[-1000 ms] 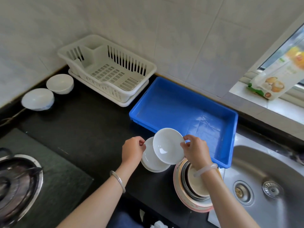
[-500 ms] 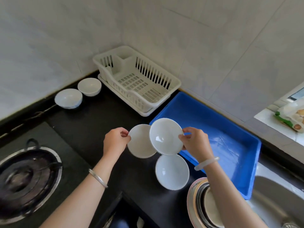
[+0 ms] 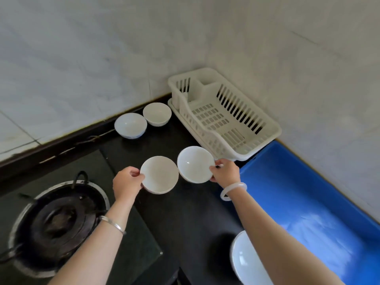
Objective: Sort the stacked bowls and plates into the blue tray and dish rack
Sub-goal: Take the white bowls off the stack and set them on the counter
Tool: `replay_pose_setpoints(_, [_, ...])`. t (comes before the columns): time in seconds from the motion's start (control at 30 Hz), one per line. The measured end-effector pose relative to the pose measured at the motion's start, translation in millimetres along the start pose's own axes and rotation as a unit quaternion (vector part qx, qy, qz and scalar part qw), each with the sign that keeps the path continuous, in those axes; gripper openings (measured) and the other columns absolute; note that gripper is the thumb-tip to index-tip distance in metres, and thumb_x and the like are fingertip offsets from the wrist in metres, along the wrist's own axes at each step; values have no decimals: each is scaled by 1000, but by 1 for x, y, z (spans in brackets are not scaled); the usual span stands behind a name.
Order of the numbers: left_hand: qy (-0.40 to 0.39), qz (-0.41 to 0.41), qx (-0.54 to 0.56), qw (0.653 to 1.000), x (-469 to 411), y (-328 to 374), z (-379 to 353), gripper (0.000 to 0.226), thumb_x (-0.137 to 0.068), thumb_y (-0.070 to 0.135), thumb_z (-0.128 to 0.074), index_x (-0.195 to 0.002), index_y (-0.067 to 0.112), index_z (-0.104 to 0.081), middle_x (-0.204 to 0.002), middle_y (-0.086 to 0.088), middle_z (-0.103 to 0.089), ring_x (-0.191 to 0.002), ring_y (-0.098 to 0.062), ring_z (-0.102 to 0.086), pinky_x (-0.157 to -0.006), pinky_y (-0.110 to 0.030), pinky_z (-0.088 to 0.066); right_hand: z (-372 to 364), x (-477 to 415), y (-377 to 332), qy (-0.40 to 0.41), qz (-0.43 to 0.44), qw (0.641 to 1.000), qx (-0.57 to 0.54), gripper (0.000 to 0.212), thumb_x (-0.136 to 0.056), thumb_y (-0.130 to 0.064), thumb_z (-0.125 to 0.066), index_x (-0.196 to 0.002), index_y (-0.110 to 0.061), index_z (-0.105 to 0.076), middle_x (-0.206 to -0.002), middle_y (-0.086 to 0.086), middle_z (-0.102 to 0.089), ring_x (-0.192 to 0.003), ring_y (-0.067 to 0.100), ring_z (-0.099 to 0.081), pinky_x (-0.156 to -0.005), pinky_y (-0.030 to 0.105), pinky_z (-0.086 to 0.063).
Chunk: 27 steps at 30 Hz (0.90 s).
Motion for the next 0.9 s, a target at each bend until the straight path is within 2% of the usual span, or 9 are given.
replay_pose_setpoints(0.17, [36, 38, 49, 997, -37, -10, 8, 13, -79, 4, -63, -82, 16, -62, -86, -5, -66, -63, -9, -58, -69, -36, -58, -40, -36, -7, 0, -39, 999, -13, 16, -86, -14, -60, -102, -13, -57, -67, -3, -60, -53, 8, -63, -72, 41, -60])
replay_pose_setpoints(0.3, [42, 55, 77, 995, -57, -14, 6, 15, -81, 3, -63, -94, 10, -63, -89, -5, -61, -67, -11, -58, -61, -27, -53, -60, -54, -9, 7, -65, 997, -36, 14, -87, -12, -58, -101, -11, -56, -66, 0, -59, -54, 11, -62, -74, 43, -60])
replay_pose_setpoints(0.43, [50, 73, 103, 991, -65, -18, 3, 13, -82, 3, -63, -89, 14, -60, -87, -4, -59, -64, -7, -56, -63, -28, -53, -72, -63, -13, 14, -80, 995, -57, 10, -88, -11, -57, -97, -14, -53, -70, 1, -58, -55, 12, -63, -71, 37, -60])
replay_pose_setpoints(0.53, [54, 89, 130, 986, -68, -25, 1, 13, -82, 3, -64, -91, 11, -61, -89, -4, -59, -65, -8, -57, -63, -27, -53, -77, -65, -13, 18, -85, 994, -67, 11, -88, -11, -58, -96, -15, -52, -77, 2, -57, -59, 12, -63, -58, 27, -57])
replay_pose_setpoints(0.57, [55, 94, 136, 985, -68, -28, 1, 13, -82, 3, -64, -93, 10, -62, -90, -4, -60, -66, -9, -57, -63, -28, -54, -79, -65, -12, 20, -86, 994, -69, 11, -87, -10, -59, -95, -15, -53, -79, 2, -57, -59, 12, -62, -57, 27, -57])
replay_pose_setpoints(0.7, [59, 104, 157, 980, -65, -35, -1, 15, -82, 3, -63, -95, 8, -63, -95, -7, -62, -72, -14, -60, -67, -29, -55, -86, -66, -2, 17, -95, 992, -78, 12, -87, -11, -61, -95, -16, -54, -76, -1, -57, -59, 9, -61, -71, 37, -60])
replay_pose_setpoints(0.8, [48, 114, 184, 975, -63, -37, -4, 17, -83, 4, -62, -100, 7, -62, -101, -8, -62, -86, -22, -62, -68, -30, -55, -90, -65, 3, 16, -107, 988, -112, 13, -86, -14, -63, -98, -16, -56, -78, -3, -58, -61, 9, -63, -69, 32, -60])
replay_pose_setpoints(0.9, [1, 139, 245, 960, -56, -41, -13, 24, -88, 7, -59, -112, 7, -57, -105, -9, -60, -93, -26, -62, -74, -34, -55, -93, -59, 8, 0, -123, 980, -159, 17, -86, -16, -64, -101, -18, -55, -93, 2, -62, -70, 11, -65, -61, 25, -58])
Point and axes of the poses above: each hand's wrist, its own x-axis away from the middle knuckle, its own z-axis out of the back of the hand, y = z × x, the point moved 7 cm from there along -x, towards the middle knuckle
